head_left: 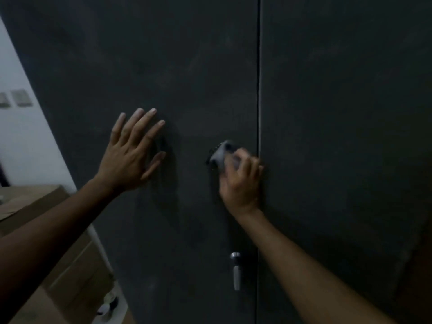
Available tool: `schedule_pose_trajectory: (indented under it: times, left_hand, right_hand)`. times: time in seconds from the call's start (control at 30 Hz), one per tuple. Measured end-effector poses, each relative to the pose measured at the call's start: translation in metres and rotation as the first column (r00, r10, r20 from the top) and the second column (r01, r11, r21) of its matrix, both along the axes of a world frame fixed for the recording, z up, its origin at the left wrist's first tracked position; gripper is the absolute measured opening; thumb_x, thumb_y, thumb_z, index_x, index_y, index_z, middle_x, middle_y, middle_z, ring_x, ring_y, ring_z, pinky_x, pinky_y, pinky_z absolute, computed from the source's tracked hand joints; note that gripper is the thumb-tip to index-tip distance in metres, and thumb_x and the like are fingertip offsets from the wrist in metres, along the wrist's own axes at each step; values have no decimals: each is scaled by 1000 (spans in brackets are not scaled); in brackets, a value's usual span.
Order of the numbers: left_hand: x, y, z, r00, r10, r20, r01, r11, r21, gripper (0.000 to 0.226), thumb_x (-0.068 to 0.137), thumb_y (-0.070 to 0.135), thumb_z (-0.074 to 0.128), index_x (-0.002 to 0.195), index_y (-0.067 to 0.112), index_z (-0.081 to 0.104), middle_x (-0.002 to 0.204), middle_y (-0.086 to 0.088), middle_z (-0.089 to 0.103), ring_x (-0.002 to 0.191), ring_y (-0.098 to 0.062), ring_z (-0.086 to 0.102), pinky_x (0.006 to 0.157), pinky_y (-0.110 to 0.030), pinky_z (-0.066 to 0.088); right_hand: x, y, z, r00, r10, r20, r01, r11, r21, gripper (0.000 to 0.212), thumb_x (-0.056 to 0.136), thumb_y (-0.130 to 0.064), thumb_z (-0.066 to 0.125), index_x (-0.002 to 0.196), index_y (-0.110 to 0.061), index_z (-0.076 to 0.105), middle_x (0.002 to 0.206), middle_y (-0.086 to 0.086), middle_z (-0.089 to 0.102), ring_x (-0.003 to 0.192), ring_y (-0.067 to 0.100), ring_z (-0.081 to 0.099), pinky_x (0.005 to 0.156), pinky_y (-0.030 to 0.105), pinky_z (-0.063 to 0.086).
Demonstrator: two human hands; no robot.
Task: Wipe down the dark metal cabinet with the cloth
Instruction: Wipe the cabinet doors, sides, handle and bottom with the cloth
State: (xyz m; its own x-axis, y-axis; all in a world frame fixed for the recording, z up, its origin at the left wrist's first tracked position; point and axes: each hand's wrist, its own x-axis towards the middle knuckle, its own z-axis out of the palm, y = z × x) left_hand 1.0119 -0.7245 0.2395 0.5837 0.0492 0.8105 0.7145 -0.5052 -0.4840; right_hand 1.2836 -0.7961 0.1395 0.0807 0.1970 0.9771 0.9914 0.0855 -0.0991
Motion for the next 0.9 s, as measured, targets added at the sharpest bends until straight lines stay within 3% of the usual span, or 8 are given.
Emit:
schedule_pose_trajectory:
  times: [0.1, 0.17, 0.3, 0.43, 0.63, 0.73, 0.83, 0.9]
  left_hand:
    - [-33, 13, 23, 998, -37, -50, 39, 998, 44, 64, 106, 46, 49, 159, 10, 41, 167, -18, 33, 158, -37, 25, 128, -59, 18]
    - [-62, 27, 38, 995, -58, -85, 64, 996, 66, 63, 106, 46, 50, 158, 11, 43, 165, -19, 36, 157, -37, 26, 128, -59, 18]
    - [-115, 65, 62, 980, -74, -185, 94, 990, 104, 65, 106, 48, 48, 162, 15, 38, 168, -17, 32, 159, -36, 24, 127, -63, 17]
    - [-133, 89, 67, 967, -110, -230, 148, 977, 156, 66, 105, 45, 51, 163, 16, 37, 171, -12, 29, 159, -36, 26, 125, -65, 22]
    - [-136, 90, 70, 953, -167, -252, 208, 967, 145, 66, 106, 43, 52, 164, 18, 33, 172, -11, 27, 160, -34, 23, 127, -62, 19]
    - [-136, 91, 70, 941, -212, -263, 249, 961, 118, 62, 108, 38, 50, 164, 18, 34, 172, -11, 27, 160, -33, 21, 128, -61, 17]
    - [-143, 96, 71, 924, -256, -285, 295, 950, 102, 57, 108, 34, 49, 162, 18, 38, 171, -12, 30, 160, -34, 23, 128, -60, 18]
    - [-147, 100, 73, 918, -255, -303, 299, 948, 109, 56, 108, 33, 50, 162, 19, 40, 170, -12, 31, 160, -34, 24, 128, -60, 20]
  right_hand:
    - [-32, -4, -69, 909, 85, 408, -13, 984, -175, 42, 90, -15, 65, 133, -17, 65, 131, 11, 44, 102, 32, 48, 78, 44, 46]
    - [-17, -20, -89, 884, 137, 446, -22, 967, -254, 40, 91, -15, 61, 130, -18, 67, 129, 8, 44, 101, 32, 54, 76, 44, 50]
    - [-4, -13, -19, 982, -139, 128, 144, 989, -31, 32, 98, -17, 51, 129, -10, 53, 125, 18, 46, 96, 39, 50, 76, 51, 50]
    - [-92, 41, 56, 920, -228, -318, 289, 944, 161, 35, 101, -29, 58, 125, -3, 58, 125, 22, 54, 99, 38, 50, 82, 48, 42]
    - [-147, 30, -53, 932, 21, 363, 35, 989, -147, 44, 89, -18, 67, 133, -13, 59, 131, 12, 44, 101, 35, 51, 77, 46, 50]
    - [-119, 21, -39, 978, -134, 162, 150, 985, -87, 38, 96, -24, 54, 131, -8, 53, 128, 17, 43, 95, 40, 56, 77, 46, 45]
    - [-154, 52, 11, 890, -260, -373, 300, 952, 52, 37, 99, -30, 53, 117, 1, 61, 126, 22, 50, 99, 39, 49, 84, 48, 41]
    - [-210, 72, 23, 916, -206, -346, 244, 967, 72, 38, 98, -34, 52, 118, -2, 60, 128, 24, 51, 102, 39, 48, 86, 49, 39]
